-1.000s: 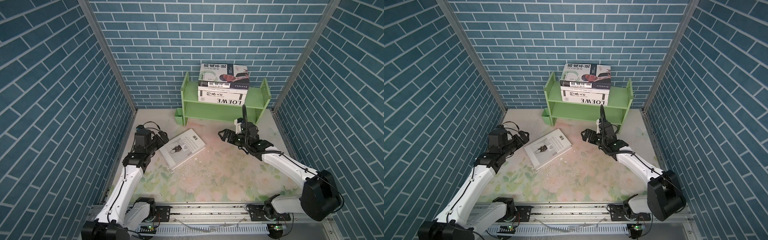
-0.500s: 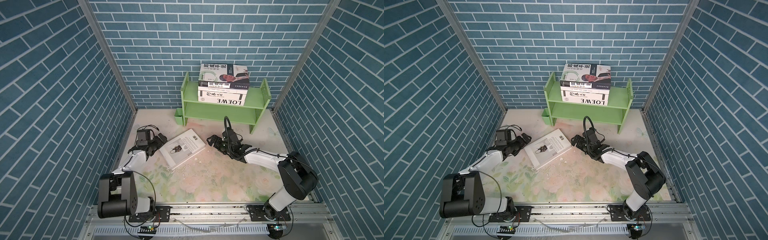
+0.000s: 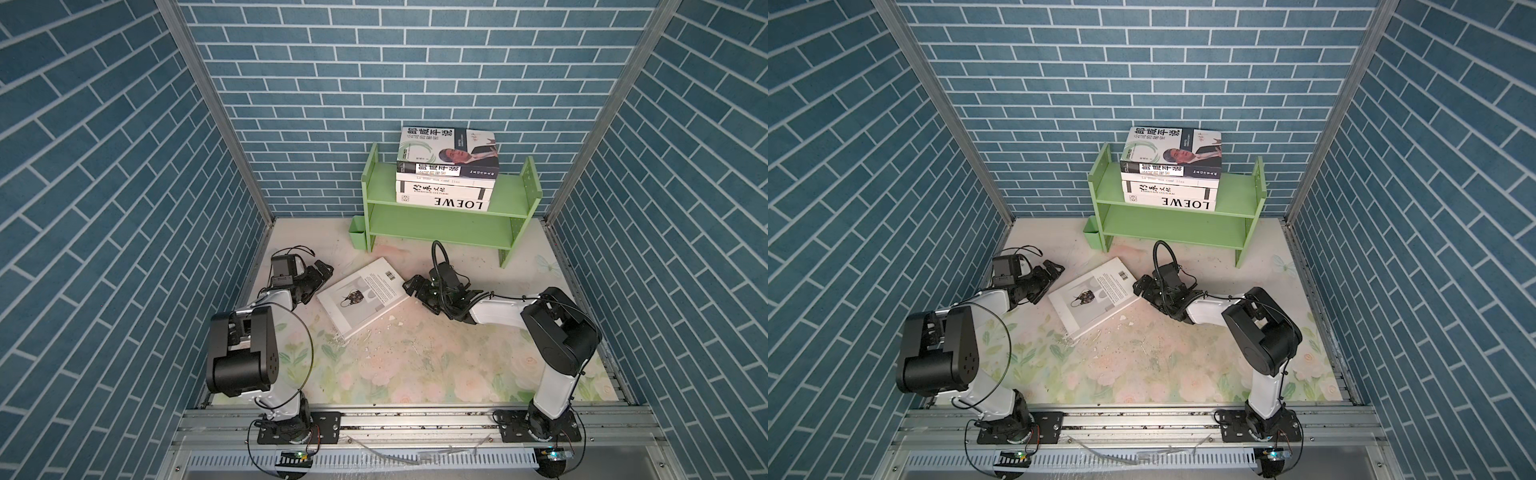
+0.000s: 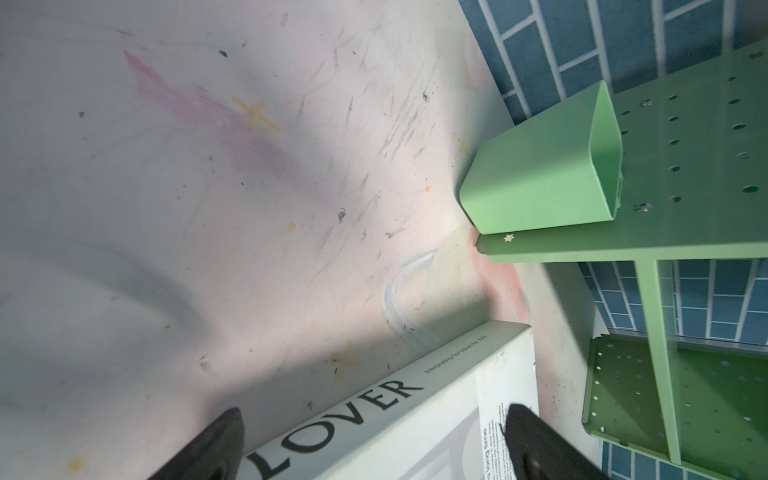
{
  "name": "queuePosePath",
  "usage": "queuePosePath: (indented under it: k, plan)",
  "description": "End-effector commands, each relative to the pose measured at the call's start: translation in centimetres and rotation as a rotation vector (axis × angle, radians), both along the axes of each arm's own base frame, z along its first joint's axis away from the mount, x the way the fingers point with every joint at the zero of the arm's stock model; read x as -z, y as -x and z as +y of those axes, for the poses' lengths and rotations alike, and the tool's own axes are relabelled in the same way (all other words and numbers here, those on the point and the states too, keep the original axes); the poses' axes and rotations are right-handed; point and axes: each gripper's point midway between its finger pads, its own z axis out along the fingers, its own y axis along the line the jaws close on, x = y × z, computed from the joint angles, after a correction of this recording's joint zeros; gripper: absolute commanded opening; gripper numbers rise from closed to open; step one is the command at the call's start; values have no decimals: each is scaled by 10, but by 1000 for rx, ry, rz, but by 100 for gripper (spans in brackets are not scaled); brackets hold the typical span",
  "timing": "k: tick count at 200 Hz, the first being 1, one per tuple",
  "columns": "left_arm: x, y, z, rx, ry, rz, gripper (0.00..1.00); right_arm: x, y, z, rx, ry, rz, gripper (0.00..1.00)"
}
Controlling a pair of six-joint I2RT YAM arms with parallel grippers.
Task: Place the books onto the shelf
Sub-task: 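Move both grippers to the white booklet's edges on the table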
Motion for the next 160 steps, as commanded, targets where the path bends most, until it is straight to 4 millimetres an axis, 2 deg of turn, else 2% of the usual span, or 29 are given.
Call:
queuePosePath:
  k: [1, 38, 54, 60, 73, 97, 113, 124, 139, 160]
  plan:
    - [-4, -6, -5, 15, 36, -34, 100, -10, -6, 15, 0, -61, 2, 95]
    - [16, 11, -27, 55, 89, 11, 99, -5, -9, 22, -17, -66, 13, 95]
    - [20, 21, -44, 91, 108, 26, 99, -7, -12, 22, -16, -65, 5, 95]
    - [30, 33, -53, 108, 116, 56, 98, -8, -14, 21, -13, -64, 0, 95]
    - [30, 47, -72, 145, 124, 66, 98, -10, -18, 15, -4, -60, -8, 95]
    - [22, 77, -120, 232, 133, 60, 98, -16, -27, -4, 32, -33, -32, 95]
    - [10, 96, -156, 317, 126, 42, 98, -16, -31, -24, 58, 14, -39, 95]
    - [3, 106, -173, 362, 115, 31, 98, -17, -32, -39, 77, 61, -51, 95]
    - [-5, 112, -184, 382, 135, 20, 98, -20, -32, -61, 95, 136, -70, 95]
    - [-5, 111, -179, 355, 126, 24, 99, -26, -28, -85, 97, 232, -97, 95]
